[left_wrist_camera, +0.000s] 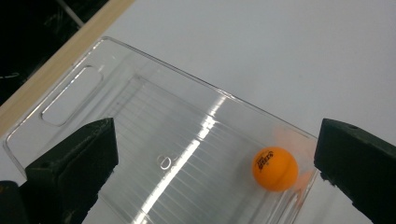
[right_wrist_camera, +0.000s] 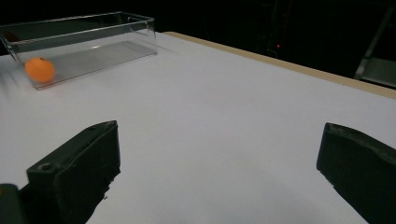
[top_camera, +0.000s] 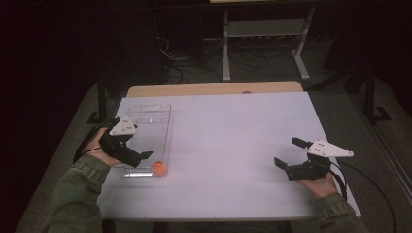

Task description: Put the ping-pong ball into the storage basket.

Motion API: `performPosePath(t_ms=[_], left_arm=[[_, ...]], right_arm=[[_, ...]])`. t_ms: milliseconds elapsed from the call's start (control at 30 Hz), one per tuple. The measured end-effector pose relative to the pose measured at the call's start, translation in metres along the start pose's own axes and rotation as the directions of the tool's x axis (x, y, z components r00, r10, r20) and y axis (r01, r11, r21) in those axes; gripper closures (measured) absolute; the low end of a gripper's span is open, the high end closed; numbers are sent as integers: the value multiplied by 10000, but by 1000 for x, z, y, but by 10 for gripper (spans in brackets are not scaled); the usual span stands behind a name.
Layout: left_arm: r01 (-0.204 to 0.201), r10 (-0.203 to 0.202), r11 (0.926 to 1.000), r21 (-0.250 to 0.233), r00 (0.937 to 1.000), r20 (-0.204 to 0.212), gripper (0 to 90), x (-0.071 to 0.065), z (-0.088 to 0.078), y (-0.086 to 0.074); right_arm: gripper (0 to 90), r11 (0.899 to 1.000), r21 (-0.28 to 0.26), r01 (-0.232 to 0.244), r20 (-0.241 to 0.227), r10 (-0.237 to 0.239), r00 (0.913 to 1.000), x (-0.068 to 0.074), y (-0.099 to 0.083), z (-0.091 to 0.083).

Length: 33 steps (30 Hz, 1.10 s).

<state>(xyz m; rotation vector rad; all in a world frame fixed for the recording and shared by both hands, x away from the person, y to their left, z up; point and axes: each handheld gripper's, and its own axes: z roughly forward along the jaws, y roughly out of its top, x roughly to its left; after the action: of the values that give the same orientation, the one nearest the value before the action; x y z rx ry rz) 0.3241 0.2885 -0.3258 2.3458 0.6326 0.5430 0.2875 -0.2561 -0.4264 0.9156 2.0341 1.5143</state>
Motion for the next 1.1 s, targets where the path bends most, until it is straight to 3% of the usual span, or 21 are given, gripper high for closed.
performPosePath(t_ms=[367,667,800,967,1100], left_arm=[[376,-394,9967,-717,9989,-237,0,-1,-6,-10],[967,-1045,9838,-1510,9935,-446,0,-2,-9,-27],[1231,-1357,9712,-2038,9895,-490,0,-3,-12,-34],[1386,-1586,9617,-2365,9850,-674,0,-4,-16,-40],[1581,-1868,9460,-2830,9794,-771,0,-4,-19,-45]], right_arm=[[0,10000,-30,15,23,-15,10000,0,0,0],[0,10000,-14,41,28,-41,10000,0,0,0],[0,10000,-14,48,39,-48,10000,0,0,0],[0,10000,-19,38,49,-38,10000,0,0,0],[0,10000,-5,62,42,-62,10000,0,0,0]])
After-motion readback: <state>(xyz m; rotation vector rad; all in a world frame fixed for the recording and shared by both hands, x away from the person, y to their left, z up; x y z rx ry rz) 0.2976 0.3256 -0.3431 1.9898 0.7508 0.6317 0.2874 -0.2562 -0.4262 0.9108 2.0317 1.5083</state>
